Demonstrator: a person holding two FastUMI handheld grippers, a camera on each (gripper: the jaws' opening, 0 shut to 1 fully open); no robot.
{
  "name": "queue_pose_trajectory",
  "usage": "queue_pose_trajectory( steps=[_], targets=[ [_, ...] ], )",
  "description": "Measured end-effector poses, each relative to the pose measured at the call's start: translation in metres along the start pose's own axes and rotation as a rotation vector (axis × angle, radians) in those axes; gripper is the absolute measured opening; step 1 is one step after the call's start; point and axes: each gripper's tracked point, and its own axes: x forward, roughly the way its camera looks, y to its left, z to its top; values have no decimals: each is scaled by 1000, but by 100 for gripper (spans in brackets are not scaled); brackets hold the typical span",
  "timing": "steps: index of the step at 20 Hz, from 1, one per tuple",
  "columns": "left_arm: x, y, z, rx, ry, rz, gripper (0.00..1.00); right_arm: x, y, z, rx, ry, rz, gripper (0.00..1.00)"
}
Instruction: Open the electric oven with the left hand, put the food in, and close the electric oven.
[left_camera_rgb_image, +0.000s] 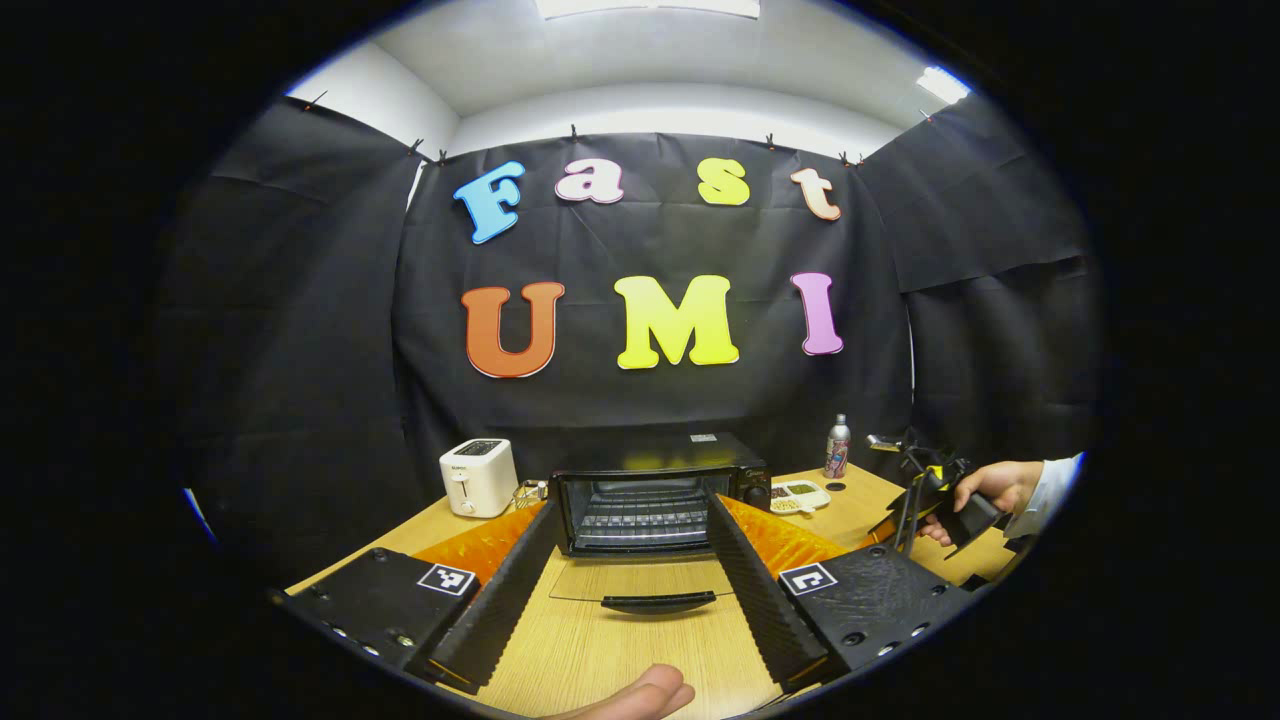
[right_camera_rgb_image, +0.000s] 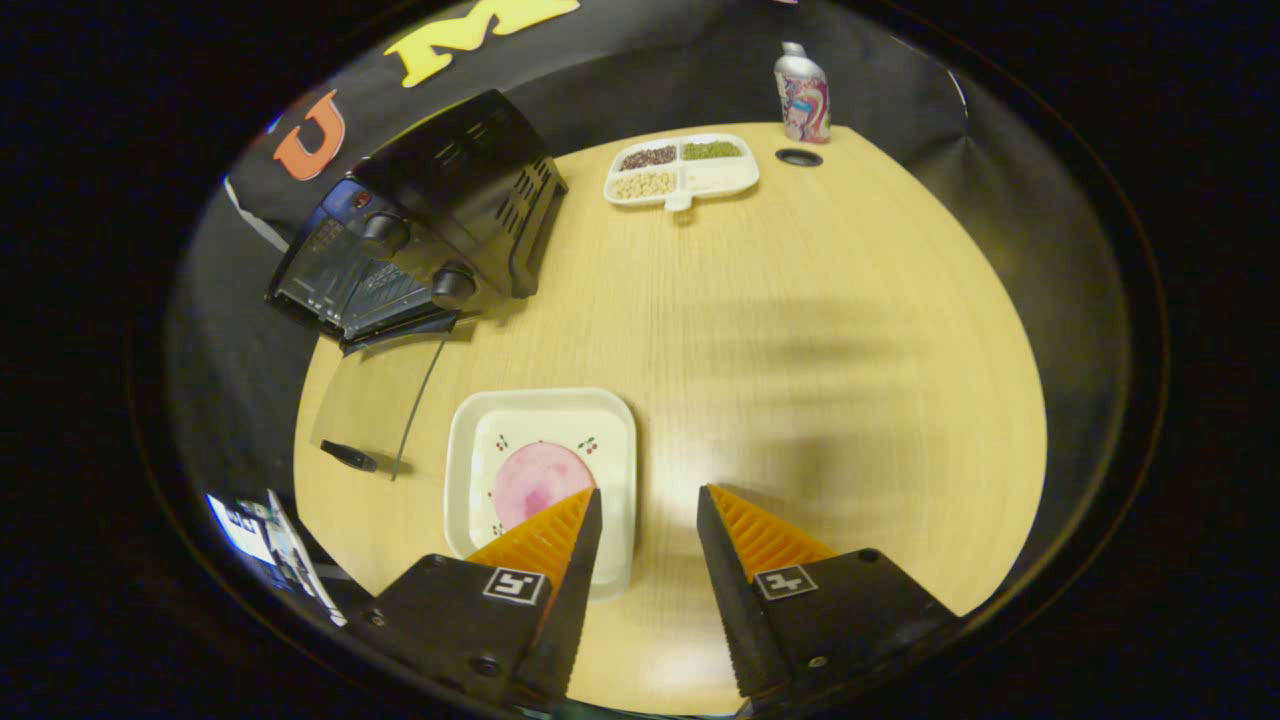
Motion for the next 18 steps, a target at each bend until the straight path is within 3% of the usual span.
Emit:
queue_pose_trajectory(
  steps=[3,4,5,6,14,16,18],
  targets=[
    [-11,-5,5,-7,-2,-30,95,13,2,-11,21,136,36,35],
    [-14,-4,5,-5,0,-32,95,18,1,-9,20,141,49,15],
    [-16,-2,7,0,-3,-26,95,15,1,-12,49,174,69,13],
    [-16,1,8,6,-6,-21,95,17,2,-9,63,183,93,1],
    [-19,0,0,-4,18,-32,95,-13,-8,-6,163,134,211,4],
    [-19,2,-3,-21,27,-32,95,-16,-16,-7,158,121,200,0],
    [-19,6,-4,-36,30,-23,95,-17,-11,-5,152,114,224,4]
  ],
)
